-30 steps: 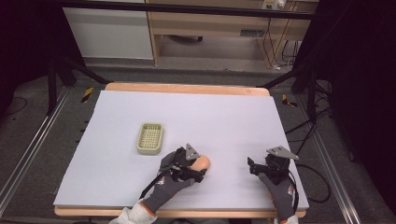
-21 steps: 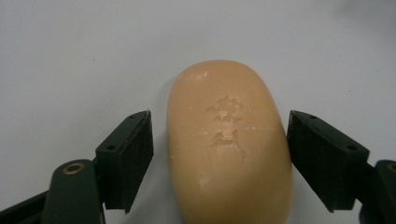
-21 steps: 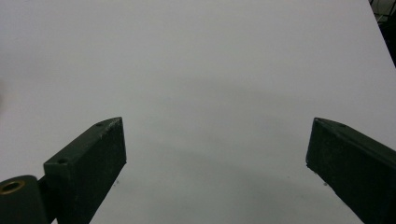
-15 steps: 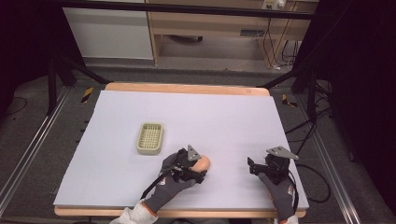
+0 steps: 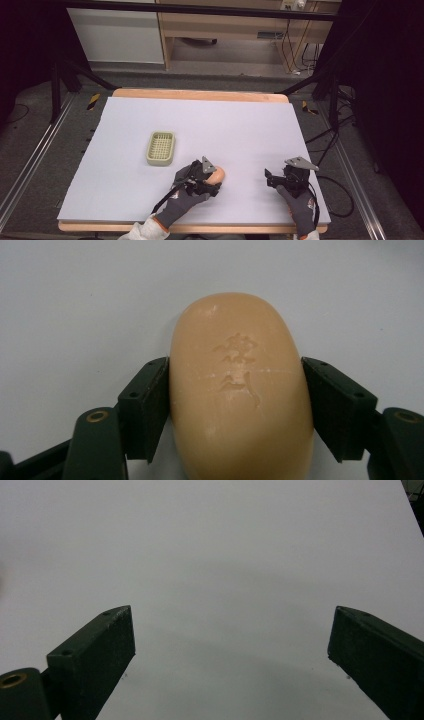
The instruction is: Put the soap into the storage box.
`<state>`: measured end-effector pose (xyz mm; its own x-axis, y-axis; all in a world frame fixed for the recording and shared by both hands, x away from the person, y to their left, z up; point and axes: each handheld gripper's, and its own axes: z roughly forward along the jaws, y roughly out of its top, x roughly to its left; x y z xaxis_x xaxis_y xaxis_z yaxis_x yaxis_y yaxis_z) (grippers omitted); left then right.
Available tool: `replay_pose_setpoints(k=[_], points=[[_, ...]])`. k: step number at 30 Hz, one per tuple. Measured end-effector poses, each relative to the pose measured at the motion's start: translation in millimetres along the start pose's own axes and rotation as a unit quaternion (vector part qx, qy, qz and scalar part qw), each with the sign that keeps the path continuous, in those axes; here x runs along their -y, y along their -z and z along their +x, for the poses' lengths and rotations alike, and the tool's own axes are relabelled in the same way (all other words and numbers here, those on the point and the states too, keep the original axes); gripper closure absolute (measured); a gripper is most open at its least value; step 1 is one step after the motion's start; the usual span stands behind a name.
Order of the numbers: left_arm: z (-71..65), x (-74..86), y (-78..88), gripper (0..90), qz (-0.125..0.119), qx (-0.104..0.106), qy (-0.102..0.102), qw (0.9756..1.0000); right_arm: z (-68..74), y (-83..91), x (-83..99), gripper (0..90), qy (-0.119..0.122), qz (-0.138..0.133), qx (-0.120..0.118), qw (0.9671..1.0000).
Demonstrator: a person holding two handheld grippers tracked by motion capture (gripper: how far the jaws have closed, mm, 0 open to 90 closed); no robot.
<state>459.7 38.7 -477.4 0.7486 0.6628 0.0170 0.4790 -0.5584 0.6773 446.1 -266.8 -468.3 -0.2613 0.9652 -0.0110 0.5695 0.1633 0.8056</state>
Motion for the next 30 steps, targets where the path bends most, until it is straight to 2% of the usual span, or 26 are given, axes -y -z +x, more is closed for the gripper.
replay_pose_setpoints(k=[14,30], points=[[0.7,0.5,3.6,31.4,-0.005,0.001,0.002,1.0000,0.0,0.1,-0.1,5.3,0.000,0.001,-0.001,1.0000],[6.3,-5.5,31.3,31.4,-0.039,0.013,0.013,0.9990,-0.2,1.0,-0.2,5.3,0.000,-0.001,-0.001,1.0000]])
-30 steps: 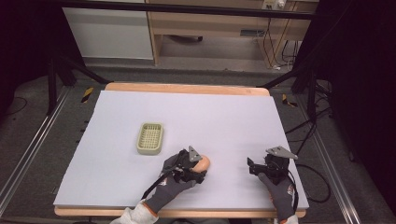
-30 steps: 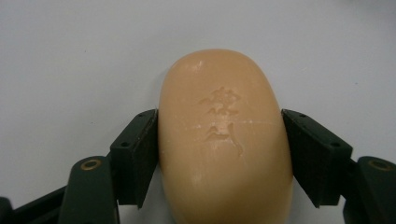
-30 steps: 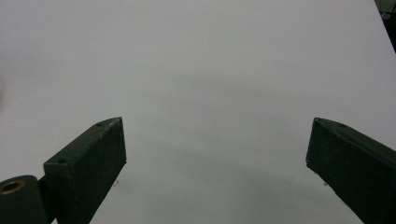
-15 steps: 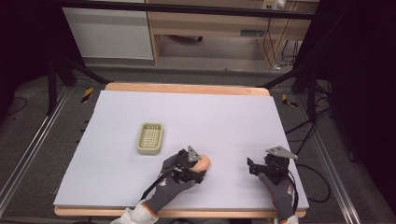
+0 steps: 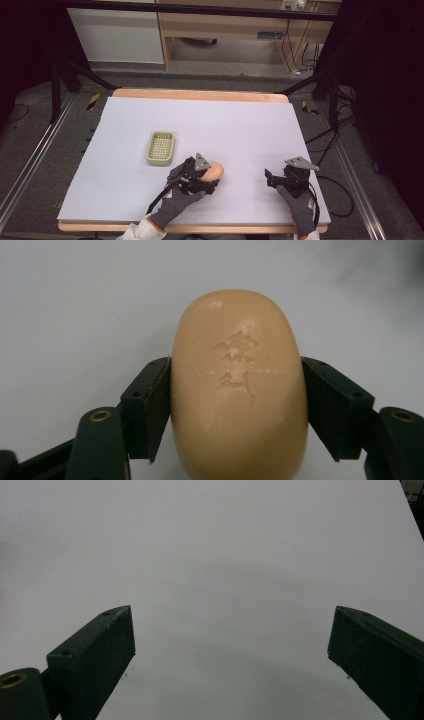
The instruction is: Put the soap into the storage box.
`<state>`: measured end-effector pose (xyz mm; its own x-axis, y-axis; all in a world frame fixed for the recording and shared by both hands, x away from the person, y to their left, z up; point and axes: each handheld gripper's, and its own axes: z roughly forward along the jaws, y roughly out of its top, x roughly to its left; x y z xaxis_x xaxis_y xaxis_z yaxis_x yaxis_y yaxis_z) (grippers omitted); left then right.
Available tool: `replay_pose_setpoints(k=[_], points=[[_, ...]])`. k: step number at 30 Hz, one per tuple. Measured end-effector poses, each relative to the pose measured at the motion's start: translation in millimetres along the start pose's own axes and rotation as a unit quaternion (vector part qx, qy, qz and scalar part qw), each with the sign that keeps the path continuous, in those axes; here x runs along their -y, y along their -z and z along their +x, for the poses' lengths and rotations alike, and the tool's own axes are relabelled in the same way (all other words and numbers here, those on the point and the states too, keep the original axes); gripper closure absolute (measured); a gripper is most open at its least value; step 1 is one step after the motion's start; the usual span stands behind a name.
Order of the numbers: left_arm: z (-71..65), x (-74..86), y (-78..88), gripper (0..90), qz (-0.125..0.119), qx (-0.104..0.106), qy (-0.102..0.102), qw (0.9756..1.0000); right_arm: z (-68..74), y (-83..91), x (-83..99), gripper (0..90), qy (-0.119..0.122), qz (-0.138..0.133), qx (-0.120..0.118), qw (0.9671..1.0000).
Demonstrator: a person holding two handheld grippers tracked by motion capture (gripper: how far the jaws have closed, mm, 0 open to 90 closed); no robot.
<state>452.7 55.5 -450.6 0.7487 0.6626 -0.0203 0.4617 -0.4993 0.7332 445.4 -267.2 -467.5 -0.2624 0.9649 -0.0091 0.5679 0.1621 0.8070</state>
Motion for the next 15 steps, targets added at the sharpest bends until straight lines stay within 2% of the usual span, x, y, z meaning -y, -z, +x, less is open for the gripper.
replay_pose_setpoints(k=[7,15], points=[[4.4,0.5,8.9,31.4,-0.005,-0.005,-0.001,1.0000,-0.1,0.2,0.0,5.3,-0.001,-0.002,-0.001,1.0000],[11.1,1.0,16.7,31.4,-0.013,-0.007,0.010,0.9998,0.1,0.1,0.1,5.3,0.000,-0.002,-0.002,1.0000]])
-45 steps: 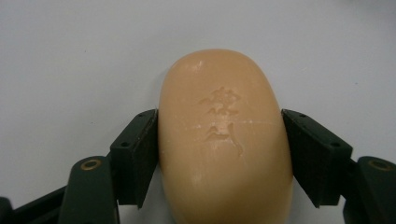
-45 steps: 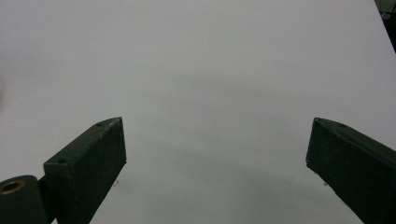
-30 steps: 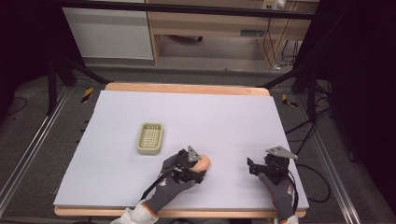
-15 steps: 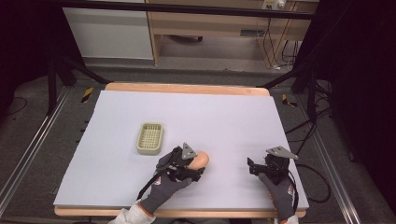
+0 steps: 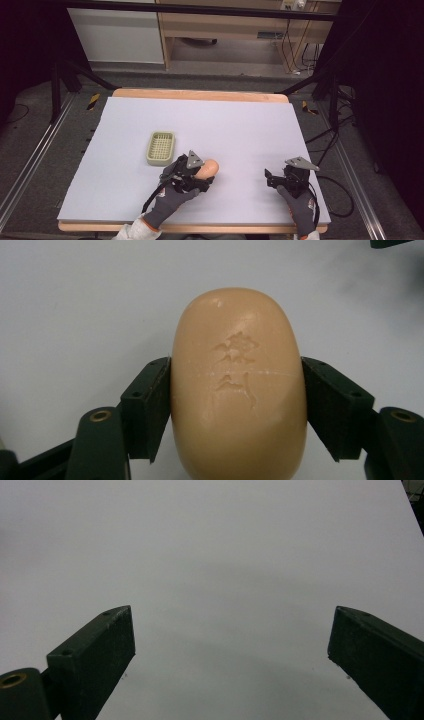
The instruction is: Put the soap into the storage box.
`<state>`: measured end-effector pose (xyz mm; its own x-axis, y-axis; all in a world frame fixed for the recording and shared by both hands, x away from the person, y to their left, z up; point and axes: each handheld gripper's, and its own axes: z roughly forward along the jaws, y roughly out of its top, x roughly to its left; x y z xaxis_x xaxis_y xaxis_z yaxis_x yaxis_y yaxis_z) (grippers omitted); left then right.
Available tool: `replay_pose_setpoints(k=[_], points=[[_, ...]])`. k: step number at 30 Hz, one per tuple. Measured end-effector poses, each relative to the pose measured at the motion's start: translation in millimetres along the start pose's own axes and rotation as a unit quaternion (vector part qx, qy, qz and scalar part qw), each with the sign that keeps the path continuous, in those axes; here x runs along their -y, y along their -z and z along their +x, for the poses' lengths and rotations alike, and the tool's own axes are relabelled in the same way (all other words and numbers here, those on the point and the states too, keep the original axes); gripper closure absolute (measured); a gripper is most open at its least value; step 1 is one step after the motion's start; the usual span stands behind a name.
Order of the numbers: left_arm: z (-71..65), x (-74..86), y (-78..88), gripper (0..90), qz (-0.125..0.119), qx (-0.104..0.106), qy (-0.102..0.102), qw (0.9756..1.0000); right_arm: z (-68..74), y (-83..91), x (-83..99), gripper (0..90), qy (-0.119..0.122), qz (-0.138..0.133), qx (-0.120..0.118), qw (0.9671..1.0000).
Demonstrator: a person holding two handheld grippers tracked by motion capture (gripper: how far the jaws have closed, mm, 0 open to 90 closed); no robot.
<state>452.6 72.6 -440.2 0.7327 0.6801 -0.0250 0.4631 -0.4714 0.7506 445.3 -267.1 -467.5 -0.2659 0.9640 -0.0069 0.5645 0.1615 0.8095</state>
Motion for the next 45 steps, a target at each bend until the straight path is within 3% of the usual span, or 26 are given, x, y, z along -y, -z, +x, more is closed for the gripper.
replay_pose_setpoints(k=[18,29,45], points=[[12.6,-4.7,22.6,31.5,-0.022,-0.017,0.010,0.9996,0.0,0.8,-0.2,5.3,-0.003,-0.001,0.000,1.0000],[28.9,-8.8,40.8,31.5,-0.046,-0.035,0.026,0.9980,-0.1,1.0,-0.3,5.3,-0.002,-0.002,0.000,1.0000],[50.2,-8.7,54.3,31.5,-0.065,-0.059,0.052,0.9948,0.6,0.7,-0.3,5.4,-0.001,-0.002,-0.001,1.0000]])
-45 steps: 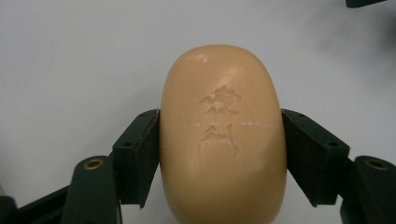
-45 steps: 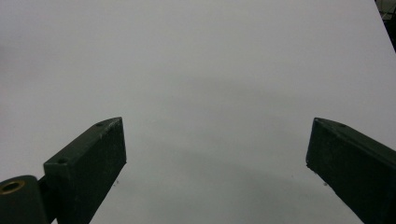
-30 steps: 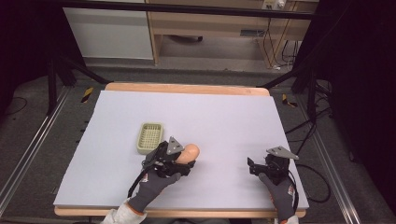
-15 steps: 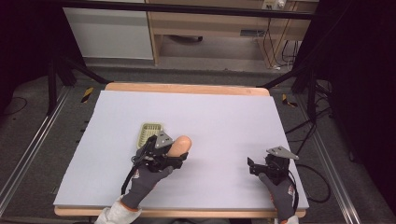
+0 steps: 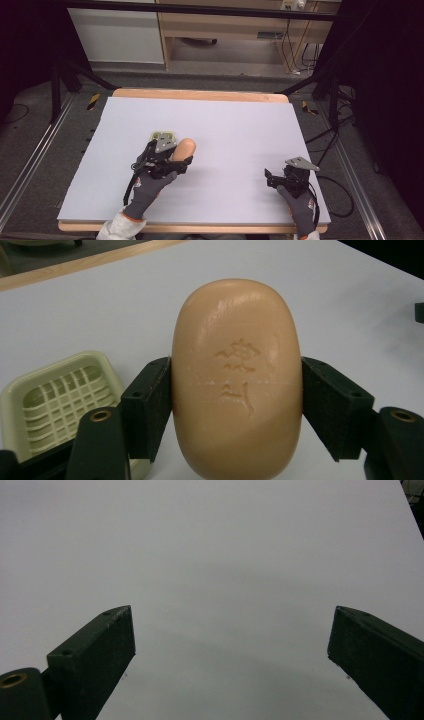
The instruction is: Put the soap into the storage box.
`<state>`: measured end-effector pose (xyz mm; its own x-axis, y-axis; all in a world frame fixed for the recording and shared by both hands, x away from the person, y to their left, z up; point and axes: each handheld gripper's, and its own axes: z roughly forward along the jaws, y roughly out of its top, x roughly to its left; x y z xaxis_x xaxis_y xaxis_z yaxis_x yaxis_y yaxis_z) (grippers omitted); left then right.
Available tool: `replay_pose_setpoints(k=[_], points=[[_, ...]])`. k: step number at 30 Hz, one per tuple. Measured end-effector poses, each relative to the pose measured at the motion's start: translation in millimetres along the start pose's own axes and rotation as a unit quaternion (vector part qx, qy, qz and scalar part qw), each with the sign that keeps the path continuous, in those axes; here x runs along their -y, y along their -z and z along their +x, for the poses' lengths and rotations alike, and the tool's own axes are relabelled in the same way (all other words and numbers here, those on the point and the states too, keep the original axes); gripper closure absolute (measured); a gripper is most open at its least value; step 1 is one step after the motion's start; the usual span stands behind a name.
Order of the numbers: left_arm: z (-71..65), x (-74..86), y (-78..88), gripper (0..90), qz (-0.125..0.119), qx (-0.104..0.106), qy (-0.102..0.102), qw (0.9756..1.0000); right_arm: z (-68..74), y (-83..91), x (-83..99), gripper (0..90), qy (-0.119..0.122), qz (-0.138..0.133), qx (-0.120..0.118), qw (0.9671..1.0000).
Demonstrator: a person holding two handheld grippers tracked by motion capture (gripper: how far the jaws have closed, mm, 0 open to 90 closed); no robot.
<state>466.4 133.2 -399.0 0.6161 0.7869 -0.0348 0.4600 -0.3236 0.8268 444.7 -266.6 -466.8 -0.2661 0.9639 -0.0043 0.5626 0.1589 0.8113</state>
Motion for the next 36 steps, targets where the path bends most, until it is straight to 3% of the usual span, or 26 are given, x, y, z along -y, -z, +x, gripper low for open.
replay_pose_setpoints(k=[13,28,36], points=[[15.2,-0.8,5.8,31.6,-0.006,-0.028,0.012,0.9995,0.3,-0.2,0.0,5.4,0.001,0.001,0.000,1.0000],[46.5,-2.3,9.5,31.8,-0.007,-0.075,0.038,0.9964,0.4,0.2,0.1,5.4,0.002,-0.003,0.002,1.0000],[54.3,-2.0,3.1,31.8,-0.001,-0.090,0.038,0.9952,1.1,0.2,0.1,5.4,0.004,-0.003,0.001,1.0000]])
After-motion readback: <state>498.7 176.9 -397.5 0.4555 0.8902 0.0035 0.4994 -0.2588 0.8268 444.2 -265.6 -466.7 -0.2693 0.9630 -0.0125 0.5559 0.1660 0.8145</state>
